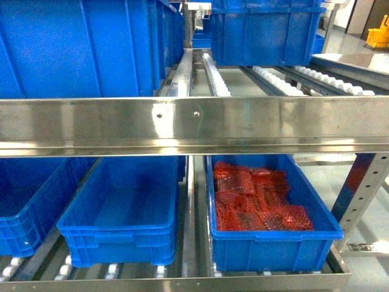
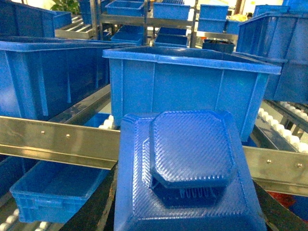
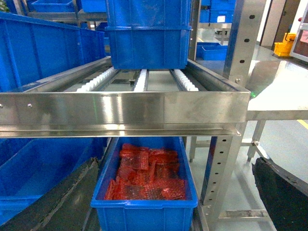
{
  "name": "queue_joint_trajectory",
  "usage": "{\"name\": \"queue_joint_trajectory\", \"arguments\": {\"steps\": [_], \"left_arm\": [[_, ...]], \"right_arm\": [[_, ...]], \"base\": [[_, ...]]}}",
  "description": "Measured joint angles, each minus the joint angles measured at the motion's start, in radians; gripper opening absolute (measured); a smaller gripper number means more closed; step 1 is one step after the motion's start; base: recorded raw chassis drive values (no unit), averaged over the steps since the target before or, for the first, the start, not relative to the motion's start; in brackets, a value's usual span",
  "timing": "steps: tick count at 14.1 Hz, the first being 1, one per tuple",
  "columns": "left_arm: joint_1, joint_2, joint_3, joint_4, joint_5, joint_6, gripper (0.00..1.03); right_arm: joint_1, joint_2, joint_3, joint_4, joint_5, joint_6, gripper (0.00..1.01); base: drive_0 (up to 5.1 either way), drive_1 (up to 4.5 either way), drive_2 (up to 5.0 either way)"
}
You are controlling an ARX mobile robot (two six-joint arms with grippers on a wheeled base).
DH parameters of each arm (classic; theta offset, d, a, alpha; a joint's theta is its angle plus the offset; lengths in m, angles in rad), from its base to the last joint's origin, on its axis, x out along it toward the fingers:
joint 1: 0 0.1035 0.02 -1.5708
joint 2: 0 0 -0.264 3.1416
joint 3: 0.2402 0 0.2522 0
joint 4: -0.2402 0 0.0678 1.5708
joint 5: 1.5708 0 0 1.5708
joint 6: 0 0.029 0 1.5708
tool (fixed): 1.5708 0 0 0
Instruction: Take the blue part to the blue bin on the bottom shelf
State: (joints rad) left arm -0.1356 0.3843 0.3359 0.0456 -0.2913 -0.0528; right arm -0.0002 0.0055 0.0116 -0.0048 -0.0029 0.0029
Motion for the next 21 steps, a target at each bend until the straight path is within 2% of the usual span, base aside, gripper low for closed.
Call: {"name": "queue_joint_trajectory", "arguments": {"steps": [21], "left_arm": [[0.000,0.000,0.000,0.000,0.000,0.000,0.43]], "right_arm": [[0.000,0.000,0.000,-0.001,0.002,0.000,0.98]], "base": [[0.0,0.00,0.0]]}}
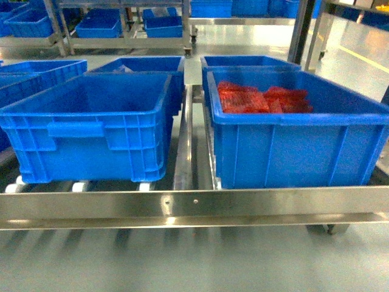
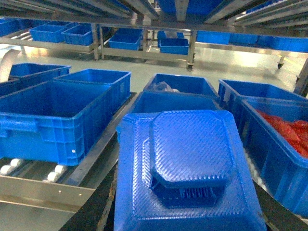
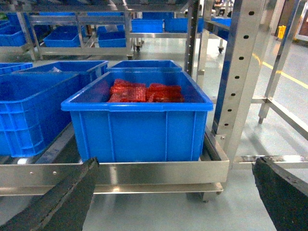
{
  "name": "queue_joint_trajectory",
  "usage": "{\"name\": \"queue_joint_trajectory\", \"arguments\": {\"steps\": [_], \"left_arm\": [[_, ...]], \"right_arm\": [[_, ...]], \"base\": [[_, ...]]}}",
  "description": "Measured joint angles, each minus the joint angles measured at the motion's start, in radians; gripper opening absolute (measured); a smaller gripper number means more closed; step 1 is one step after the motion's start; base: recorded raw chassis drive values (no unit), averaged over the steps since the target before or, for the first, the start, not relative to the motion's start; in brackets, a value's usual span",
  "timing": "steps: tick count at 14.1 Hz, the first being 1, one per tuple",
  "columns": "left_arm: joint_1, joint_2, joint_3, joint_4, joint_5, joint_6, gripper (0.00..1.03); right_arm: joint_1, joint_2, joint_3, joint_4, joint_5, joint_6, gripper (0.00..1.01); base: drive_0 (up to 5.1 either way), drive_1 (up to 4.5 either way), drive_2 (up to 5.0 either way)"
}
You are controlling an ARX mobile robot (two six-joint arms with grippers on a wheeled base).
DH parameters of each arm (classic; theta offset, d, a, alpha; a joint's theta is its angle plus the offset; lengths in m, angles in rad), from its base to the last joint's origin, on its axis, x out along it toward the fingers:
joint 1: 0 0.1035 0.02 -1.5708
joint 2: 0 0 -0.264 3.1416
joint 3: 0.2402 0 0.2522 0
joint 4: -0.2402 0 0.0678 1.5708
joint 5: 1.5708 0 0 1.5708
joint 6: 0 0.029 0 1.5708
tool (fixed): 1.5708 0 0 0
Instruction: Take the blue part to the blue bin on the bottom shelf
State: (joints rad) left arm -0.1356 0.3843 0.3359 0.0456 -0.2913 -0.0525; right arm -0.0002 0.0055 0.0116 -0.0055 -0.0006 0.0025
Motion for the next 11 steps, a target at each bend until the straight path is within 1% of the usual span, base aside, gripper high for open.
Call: {"name": "queue_joint_trajectory", "arguments": {"steps": [10,11], "left_arm": [[0.000,0.000,-0.002,0.000,0.000,0.000,0.43],[0.000,-0.002,-0.002,0.002,0.000,0.000,0.43]], "right_arm": [[0.000,0.000,0.000,0.000,0.001,0.000,0.98],[0.000,0.000,0.000,0.001,0.001,0.000,0.98]], "base": [[0.0,0.00,0.0],[0.0,4.03,-4.0]]}}
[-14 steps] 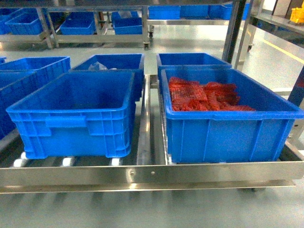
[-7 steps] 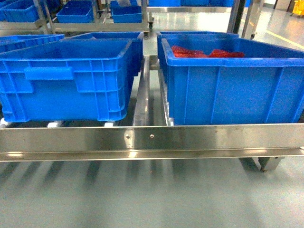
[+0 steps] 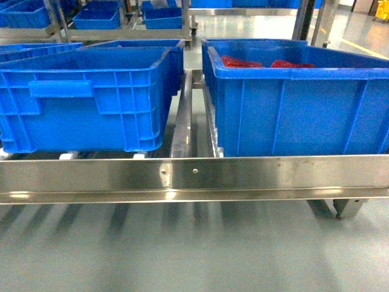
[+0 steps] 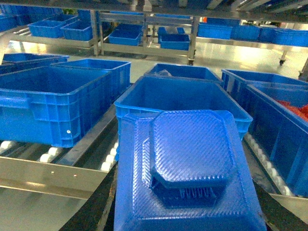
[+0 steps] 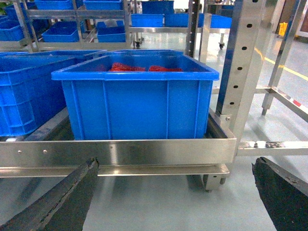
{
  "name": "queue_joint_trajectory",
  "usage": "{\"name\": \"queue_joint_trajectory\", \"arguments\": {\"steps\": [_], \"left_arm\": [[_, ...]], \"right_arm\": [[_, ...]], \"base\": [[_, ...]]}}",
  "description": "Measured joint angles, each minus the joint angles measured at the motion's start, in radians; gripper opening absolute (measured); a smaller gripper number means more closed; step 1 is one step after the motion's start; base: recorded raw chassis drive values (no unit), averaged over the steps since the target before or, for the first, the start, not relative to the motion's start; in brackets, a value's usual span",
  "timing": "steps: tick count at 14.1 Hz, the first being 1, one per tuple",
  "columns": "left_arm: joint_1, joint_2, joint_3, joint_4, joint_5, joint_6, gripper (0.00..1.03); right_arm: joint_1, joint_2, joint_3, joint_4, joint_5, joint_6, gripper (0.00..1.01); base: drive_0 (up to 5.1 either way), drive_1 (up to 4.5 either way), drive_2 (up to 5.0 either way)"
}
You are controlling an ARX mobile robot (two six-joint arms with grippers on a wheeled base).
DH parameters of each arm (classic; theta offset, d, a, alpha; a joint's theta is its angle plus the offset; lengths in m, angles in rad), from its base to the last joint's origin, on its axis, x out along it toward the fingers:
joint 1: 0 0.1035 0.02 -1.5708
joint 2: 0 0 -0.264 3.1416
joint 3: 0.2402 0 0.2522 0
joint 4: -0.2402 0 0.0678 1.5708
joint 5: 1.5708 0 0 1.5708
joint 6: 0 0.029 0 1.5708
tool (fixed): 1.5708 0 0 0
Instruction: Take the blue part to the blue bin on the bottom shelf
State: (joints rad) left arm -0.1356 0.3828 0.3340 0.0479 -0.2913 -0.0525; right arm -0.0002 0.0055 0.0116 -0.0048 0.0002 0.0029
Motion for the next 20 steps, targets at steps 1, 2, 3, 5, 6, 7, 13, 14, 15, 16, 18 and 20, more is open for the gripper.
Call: {"name": "queue_joint_trajectory", "arguments": {"steps": [1,2,3,5,6,7,13,14,15,16,18,20], "left_arm": [[0.000,0.000,0.000,-0.002,0.000,0.000,0.43],[0.000,0.000,0.000,-0.002,0.000,0.000,0.43],[0.000,0.000,0.000,-0.002,0.000,0.000,0.43],[0.000,0.000,0.000,-0.002,0.000,0.000,0.43],[0.000,0.001,0.000,-0.002,0.000,0.000,0.43],[0.000,0.002,0.000,-0.002,0.000,0.000,0.43],[0.000,0.002,0.000,-0.002,0.000,0.000,0.43],[0.000,0.002,0.000,-0.002,0.000,0.000,0.43],[0.000,0.002,0.000,-0.002,0.000,0.000,0.43],[0.000,0.002,0.000,-0.003,0.000,0.000,0.43],[0.000,0.002,0.000,-0.003,0.002,0.000,0.43],[0.000,0.008,0.000,-0.003,0.002,0.000,0.43]], "right_arm": [[0.000,0.000,0.000,-0.001,0.000,0.000,0.98],[0.000,0.000,0.000,0.000,0.000,0.000,0.98],[0.000,0.000,0.000,0.000,0.000,0.000,0.98],[0.000,0.000,0.000,0.000,0.000,0.000,0.98],[0.000,0.000,0.000,-0.002,0.000,0.000,0.98],[0.000,0.000,0.000,0.001,0.000,0.000,0.98],[0.000,0.000,0.000,0.003,0.000,0.000,0.98],[0.000,0.000,0.000,-0.001,0.000,0.000,0.98],[0.000,0.000,0.000,0.001,0.000,0.000,0.98],[0.000,0.000,0.000,0.002,0.000,0.000,0.98],[0.000,0.000,0.000,0.000,-0.001,0.000,0.98],[0.000,0.000,0.000,0.003,0.000,0.000,0.98]], "base": [[0.0,4.03,-4.0],[0.0,4.03,-4.0],[0.0,4.03,-4.0],[0.0,4.03,-4.0],[0.0,4.03,-4.0],[0.0,4.03,-4.0],[0.0,4.03,-4.0],[0.0,4.03,-4.0],[0.0,4.03,-4.0],[0.0,4.03,-4.0],[0.0,4.03,-4.0],[0.0,4.03,-4.0]]}}
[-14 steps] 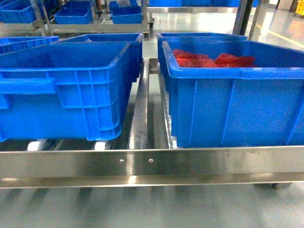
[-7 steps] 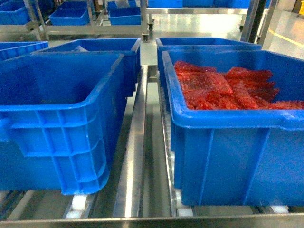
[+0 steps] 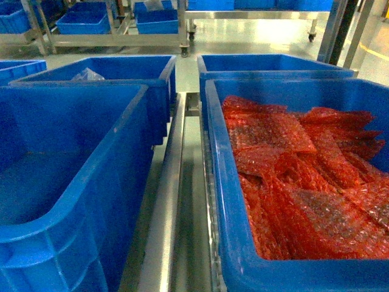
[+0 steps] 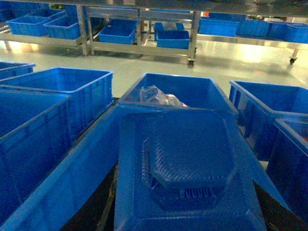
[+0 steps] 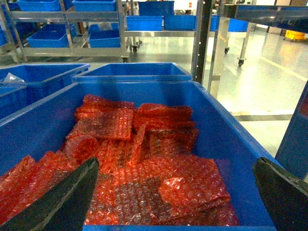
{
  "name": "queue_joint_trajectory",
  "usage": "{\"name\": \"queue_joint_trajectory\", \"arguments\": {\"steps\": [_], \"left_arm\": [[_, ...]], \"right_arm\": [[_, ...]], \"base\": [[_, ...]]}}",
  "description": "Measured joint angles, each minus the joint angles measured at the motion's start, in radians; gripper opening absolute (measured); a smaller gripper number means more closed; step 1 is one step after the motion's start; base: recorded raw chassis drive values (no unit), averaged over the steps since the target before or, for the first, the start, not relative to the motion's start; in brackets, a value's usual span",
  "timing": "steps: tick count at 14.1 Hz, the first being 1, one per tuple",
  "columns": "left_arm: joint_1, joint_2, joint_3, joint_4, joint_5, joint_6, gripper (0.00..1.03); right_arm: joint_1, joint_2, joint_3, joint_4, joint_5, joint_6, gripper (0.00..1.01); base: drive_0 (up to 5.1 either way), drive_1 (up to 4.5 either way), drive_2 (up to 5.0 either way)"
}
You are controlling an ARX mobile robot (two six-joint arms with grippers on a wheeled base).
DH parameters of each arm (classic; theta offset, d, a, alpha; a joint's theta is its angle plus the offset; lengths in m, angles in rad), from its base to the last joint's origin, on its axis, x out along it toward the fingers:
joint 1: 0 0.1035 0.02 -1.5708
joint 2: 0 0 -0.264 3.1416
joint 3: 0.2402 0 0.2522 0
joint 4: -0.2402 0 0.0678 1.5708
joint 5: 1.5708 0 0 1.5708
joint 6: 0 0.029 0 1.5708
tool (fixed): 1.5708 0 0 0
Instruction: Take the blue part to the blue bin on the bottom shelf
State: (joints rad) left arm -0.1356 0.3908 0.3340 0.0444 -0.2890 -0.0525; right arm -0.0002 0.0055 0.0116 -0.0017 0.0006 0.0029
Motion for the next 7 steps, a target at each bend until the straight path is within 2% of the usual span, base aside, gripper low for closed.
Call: {"name": "queue_joint_trajectory", "arguments": {"steps": [2,7], "left_arm": [[0.000,-0.003,0.000,0.001,0.000,0.000,0.43],[0.000,-0.005,0.000,0.001,0.000,0.000,0.43]], "right_arm": [[0.000,0.000,0.000,-0.003,0.000,0.000,0.98],[0.000,0.000,0.000,-0.003,0.000,0.000,0.98]], "base": [[0.0,4.03,-4.0],[0.0,0.00,0.0]]}}
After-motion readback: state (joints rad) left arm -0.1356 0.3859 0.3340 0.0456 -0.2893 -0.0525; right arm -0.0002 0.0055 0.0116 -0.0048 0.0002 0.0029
